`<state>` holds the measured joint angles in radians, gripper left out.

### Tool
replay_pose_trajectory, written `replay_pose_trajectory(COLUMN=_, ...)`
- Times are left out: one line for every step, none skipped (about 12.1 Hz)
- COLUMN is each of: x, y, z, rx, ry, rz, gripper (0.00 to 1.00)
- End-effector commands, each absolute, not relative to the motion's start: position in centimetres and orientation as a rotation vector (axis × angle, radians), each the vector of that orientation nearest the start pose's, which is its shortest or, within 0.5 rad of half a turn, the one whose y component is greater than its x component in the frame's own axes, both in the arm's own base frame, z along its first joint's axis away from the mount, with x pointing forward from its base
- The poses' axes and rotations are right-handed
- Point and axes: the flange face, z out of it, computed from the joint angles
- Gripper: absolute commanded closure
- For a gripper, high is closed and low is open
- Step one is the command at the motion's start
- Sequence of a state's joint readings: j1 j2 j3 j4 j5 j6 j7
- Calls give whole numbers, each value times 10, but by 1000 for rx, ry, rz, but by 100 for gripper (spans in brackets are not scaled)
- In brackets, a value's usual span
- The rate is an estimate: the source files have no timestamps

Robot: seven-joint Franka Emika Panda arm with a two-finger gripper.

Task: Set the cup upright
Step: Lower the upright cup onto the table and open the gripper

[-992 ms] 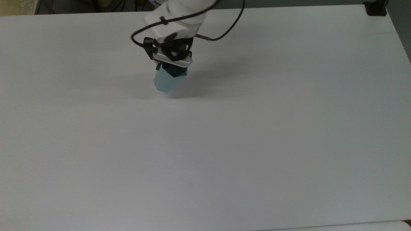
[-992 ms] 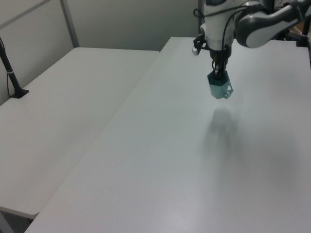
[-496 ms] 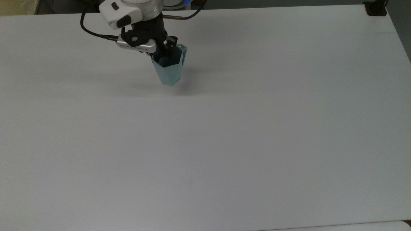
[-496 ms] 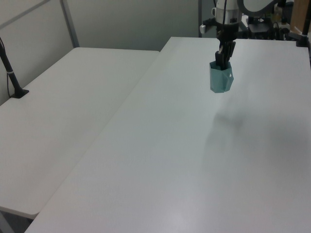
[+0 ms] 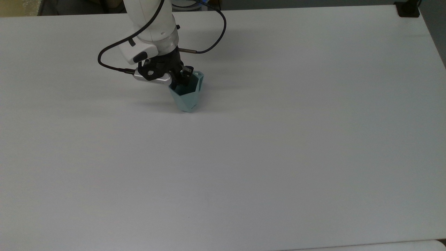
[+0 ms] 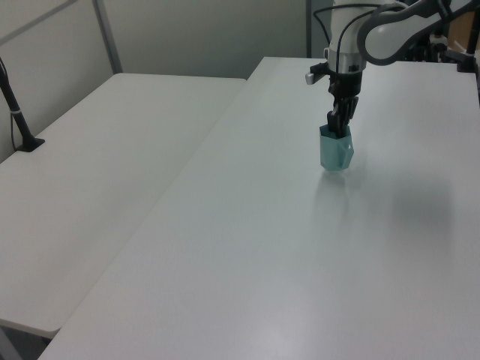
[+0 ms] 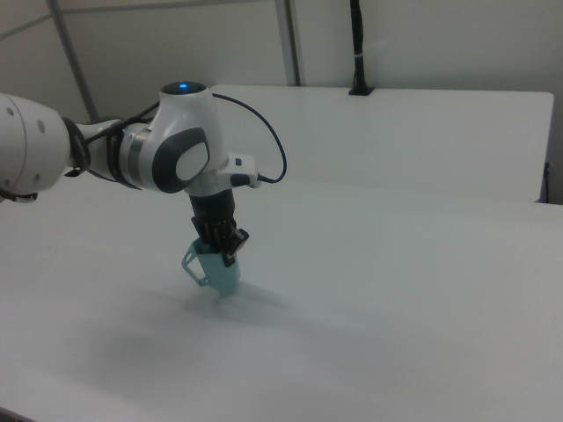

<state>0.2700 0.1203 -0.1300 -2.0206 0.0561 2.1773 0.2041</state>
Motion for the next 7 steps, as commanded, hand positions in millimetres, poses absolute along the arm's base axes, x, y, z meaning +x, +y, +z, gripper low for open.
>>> replay_pose_trajectory(x=572, y=85, z=400, rx=-3076, ry=157, rz=-70, gripper=94)
replay_pose_trajectory(x=572, y=82, z=399, rx=-3076, ry=169, rz=-58, gripper=69)
replay_pose_trajectory(x=572, y=82, z=399, rx=-3078, ry=168, rz=-54, gripper=61)
replay_pose_trajectory(x=572, y=82, z=399, rx=-3076, ry=169, rz=-53, gripper=60)
replay_pose_trajectory(x=572, y=82, z=398, rx=-3078, ry=168, rz=-51, gripper=52)
replay_pose_trajectory(x=571, y=84, z=397, rx=-3080, ry=142, rz=-47, gripper=27)
replay_pose_trajectory(x=571, y=84, z=397, rx=-3080, ry=140, rz=-47, gripper=13)
